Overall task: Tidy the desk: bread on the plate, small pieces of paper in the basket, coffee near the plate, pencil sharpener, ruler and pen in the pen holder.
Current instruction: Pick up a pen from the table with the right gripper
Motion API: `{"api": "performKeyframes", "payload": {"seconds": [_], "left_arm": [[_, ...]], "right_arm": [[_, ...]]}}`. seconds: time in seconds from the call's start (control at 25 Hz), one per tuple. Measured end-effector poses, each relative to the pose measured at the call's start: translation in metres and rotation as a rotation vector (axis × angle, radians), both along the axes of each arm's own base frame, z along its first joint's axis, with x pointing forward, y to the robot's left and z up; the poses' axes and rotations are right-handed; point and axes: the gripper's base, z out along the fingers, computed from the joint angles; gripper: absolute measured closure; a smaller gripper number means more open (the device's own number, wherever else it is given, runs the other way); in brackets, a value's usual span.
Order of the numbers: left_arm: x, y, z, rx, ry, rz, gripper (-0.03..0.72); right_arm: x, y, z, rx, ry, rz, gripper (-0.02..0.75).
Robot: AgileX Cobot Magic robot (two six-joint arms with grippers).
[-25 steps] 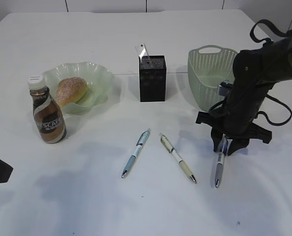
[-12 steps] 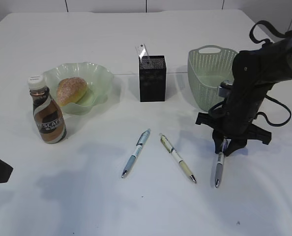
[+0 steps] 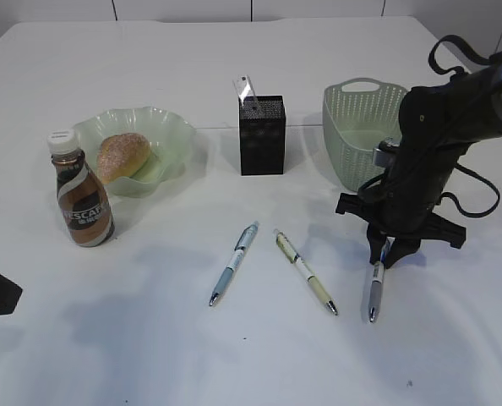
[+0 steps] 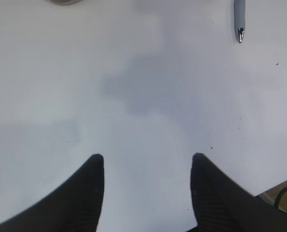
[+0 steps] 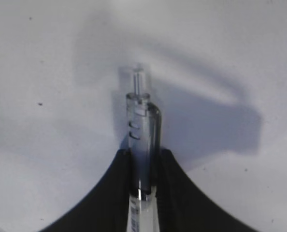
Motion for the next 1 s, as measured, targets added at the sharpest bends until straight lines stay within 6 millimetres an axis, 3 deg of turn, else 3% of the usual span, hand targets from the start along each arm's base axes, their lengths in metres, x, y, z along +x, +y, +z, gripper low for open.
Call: {"api": "performKeyframes", "payload": {"seconds": [0.68,1.0], "left_arm": [[0.000,0.000,0.000,0.000,0.000,0.000,0.287],[0.000,0.000,0.000,0.000,0.000,0.000,0.287]], "right_arm": [[0.001,0.000,0.001,-0.004,-0.006,0.055,0.625],[0.001,0.000,0.013,-0.003,-0.040,0.111,0.626]]}}
